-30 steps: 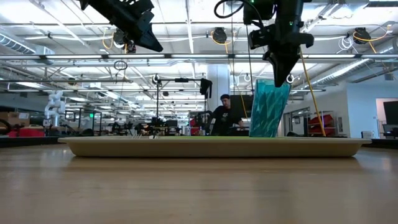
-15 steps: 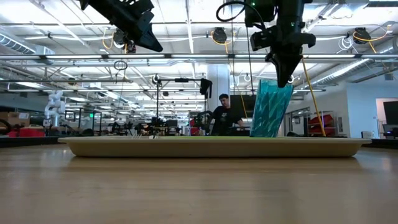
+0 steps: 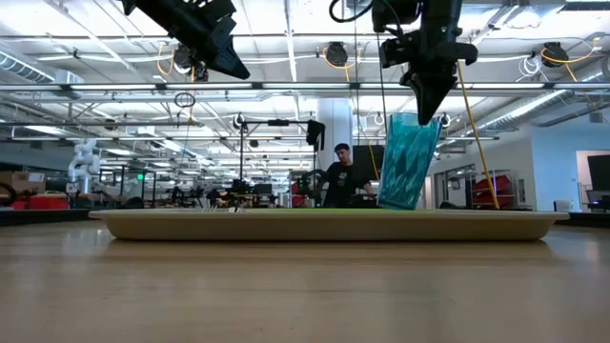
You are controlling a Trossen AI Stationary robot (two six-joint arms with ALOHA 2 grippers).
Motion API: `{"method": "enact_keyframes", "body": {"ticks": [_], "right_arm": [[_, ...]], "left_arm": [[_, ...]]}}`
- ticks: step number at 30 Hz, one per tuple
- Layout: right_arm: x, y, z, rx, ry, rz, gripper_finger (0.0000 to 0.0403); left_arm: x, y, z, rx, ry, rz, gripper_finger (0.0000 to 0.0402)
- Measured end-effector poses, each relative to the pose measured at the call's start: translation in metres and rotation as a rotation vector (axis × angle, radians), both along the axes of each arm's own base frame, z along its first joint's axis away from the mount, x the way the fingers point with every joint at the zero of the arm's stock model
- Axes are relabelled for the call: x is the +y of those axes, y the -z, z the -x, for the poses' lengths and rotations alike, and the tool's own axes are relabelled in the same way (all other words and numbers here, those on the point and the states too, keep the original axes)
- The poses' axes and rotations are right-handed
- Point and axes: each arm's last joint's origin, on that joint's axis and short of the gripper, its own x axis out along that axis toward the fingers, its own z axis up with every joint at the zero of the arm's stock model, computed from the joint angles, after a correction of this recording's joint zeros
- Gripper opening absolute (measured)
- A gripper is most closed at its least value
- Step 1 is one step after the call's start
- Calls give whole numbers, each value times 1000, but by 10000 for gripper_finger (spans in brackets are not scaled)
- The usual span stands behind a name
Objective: Pick and place plate/cup/fork/spoon on tray
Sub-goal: Adjust the blue glass
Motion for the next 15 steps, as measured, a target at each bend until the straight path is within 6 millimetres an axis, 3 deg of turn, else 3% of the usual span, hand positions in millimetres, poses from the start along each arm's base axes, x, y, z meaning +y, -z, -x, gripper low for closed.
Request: {"method": "enact_keyframes", "body": {"ticks": [15], "right_arm": [[2, 2, 5, 67, -4, -24, 0]], "left_arm": [[0, 0, 0, 0, 0, 0, 67]]}}
